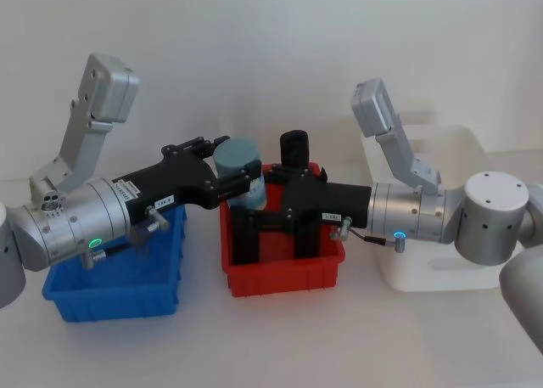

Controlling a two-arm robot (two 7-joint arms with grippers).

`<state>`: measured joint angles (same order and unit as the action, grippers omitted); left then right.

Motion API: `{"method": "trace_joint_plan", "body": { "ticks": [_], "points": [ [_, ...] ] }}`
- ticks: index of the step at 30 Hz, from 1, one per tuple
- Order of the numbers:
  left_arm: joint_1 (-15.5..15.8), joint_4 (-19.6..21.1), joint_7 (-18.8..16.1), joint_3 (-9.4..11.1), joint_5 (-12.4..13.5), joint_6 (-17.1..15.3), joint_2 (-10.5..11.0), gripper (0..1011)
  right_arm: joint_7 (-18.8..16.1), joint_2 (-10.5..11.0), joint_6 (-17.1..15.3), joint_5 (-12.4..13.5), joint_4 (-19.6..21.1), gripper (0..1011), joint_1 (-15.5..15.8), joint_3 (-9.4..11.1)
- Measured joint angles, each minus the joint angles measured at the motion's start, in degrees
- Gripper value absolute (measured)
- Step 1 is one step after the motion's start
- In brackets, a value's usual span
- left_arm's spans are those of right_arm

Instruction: Pick the cotton swabs from the blue box and place them into the white box.

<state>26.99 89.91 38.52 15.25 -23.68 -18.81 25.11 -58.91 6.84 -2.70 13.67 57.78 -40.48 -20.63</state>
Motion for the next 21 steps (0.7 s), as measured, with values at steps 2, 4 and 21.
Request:
{"method": "trace_joint_plan", "body": {
  "ticks": [2,4,21],
  "points": [
    [0.0,0.0,0.0,0.0,0.0,0.0,0.0,671,-0.3,0.0,-0.1,0.2,-0.1,800,-0.1,-0.1],
    [0.0,0.0,0.0,0.0,0.0,0.0,0.0,671,-0.5,0.0,-0.2,0.4,-0.1,747,-0.2,-0.2],
    [0.0,0.0,0.0,0.0,0.0,0.0,0.0,765,-0.6,0.2,-0.9,1.1,0.4,633,-0.3,-0.9]
  ]
}}
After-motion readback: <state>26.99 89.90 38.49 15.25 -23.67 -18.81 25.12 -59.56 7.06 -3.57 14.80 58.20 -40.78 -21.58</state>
